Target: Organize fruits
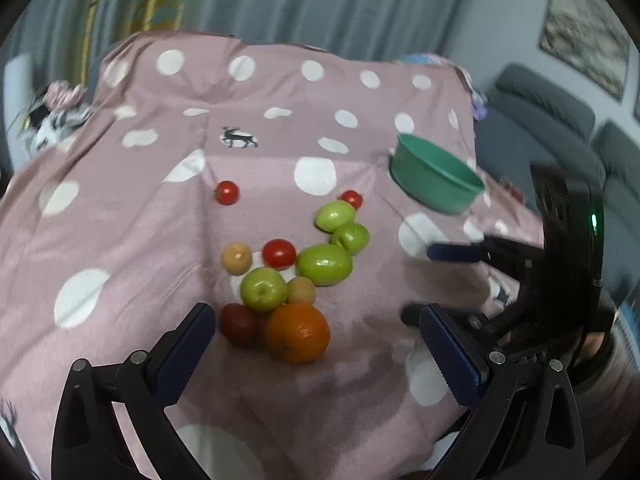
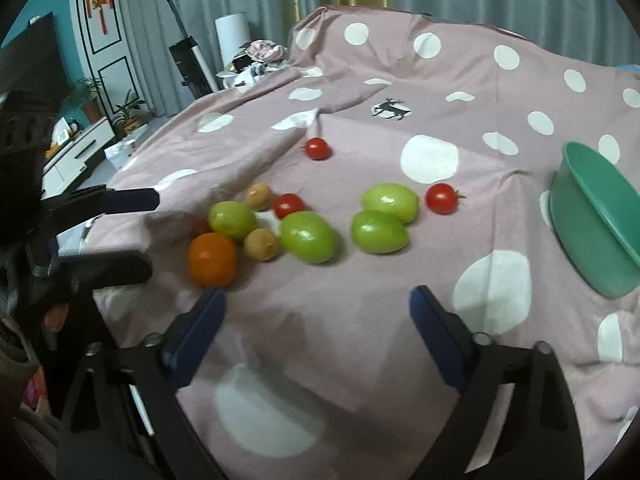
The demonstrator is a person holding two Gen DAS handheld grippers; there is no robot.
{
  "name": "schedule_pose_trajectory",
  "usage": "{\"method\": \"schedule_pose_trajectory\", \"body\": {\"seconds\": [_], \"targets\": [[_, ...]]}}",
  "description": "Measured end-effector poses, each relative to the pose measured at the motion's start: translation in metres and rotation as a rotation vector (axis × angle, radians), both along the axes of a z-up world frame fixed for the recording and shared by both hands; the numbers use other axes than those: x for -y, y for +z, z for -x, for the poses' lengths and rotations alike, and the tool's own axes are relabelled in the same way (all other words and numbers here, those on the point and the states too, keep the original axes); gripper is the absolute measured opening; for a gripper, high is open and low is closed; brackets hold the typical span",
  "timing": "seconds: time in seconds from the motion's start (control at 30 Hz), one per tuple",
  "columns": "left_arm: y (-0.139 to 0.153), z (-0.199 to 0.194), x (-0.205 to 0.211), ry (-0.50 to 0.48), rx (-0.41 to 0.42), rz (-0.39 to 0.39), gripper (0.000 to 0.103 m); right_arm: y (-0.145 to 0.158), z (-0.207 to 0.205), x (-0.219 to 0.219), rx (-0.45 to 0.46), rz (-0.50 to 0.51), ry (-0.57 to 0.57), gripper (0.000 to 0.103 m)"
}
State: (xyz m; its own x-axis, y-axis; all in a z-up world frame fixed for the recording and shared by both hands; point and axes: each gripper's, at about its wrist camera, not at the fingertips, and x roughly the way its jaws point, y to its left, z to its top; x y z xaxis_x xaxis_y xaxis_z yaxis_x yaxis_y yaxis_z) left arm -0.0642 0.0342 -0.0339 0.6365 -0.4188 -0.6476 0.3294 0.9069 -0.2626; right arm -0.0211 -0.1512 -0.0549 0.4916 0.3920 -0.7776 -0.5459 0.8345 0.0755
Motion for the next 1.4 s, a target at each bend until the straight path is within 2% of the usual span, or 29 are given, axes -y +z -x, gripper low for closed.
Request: {"method": "schedule_pose_trajectory", "body": {"seconds": [0.1, 0.2, 0.3, 0.37, 0.47, 0.5, 0.63, 0.77, 0.87, 0.93, 1.03, 1.2, 1.4], "targets": [[-0.005, -0.012, 0.01, -0.015, -0.015, -0.037, 0.1, -0.006, -0.018, 0.011, -0.054, -0.078, -0.023, 0.084], [-0.006, -0.026, 0.019, -0.039, -0.023, -0.073, 0.089, -0.011, -0.039, 0.021, -0.085, -0.141, -0.066, 0.08], [-0.009, -0.041, 0.031, -0.063, -0.035, -0.132, 0.088, -0.014, -0.055, 0.025, -0.104, -0.19, -0.083, 0.08], [-0.012, -0.049, 0.037, -0.079, -0.047, -0.147, 0.083, -0.017, -0.066, 0.024, -0.12, -0.188, -0.085, 0.079], [-0.016, -0.064, 0.044, -0.106, -0.083, -0.143, 0.074, -0.019, -0.077, 0.017, -0.15, -0.192, -0.063, 0.069], [-0.018, -0.069, 0.047, -0.107, -0.097, -0.161, 0.071, -0.02, -0.081, 0.018, -0.152, -0.192, -0.06, 0.069], [-0.026, -0.084, 0.058, -0.127, -0.138, -0.232, 0.07, -0.022, -0.097, 0.017, -0.193, -0.165, -0.09, 0.07], [-0.029, -0.091, 0.061, -0.137, -0.151, -0.247, 0.069, -0.027, -0.103, 0.013, -0.213, -0.142, -0.063, 0.07], [-0.03, -0.089, 0.069, -0.17, -0.155, -0.269, 0.057, -0.031, -0.107, 0.012, -0.247, -0.16, -0.04, 0.067], [-0.033, -0.089, 0.073, -0.172, -0.151, -0.3, 0.054, -0.031, -0.11, 0.013, -0.25, -0.158, -0.035, 0.063], [-0.034, -0.091, 0.07, -0.168, -0.159, -0.28, 0.053, -0.032, -0.111, 0.012, -0.246, -0.149, -0.022, 0.046], [-0.034, -0.093, 0.071, -0.179, -0.152, -0.287, 0.053, -0.032, -0.112, 0.012, -0.247, -0.163, 0.007, 0.047], [-0.029, -0.09, 0.064, -0.138, -0.151, -0.222, 0.053, -0.022, -0.109, 0.028, -0.234, -0.248, -0.008, 0.047]]}}
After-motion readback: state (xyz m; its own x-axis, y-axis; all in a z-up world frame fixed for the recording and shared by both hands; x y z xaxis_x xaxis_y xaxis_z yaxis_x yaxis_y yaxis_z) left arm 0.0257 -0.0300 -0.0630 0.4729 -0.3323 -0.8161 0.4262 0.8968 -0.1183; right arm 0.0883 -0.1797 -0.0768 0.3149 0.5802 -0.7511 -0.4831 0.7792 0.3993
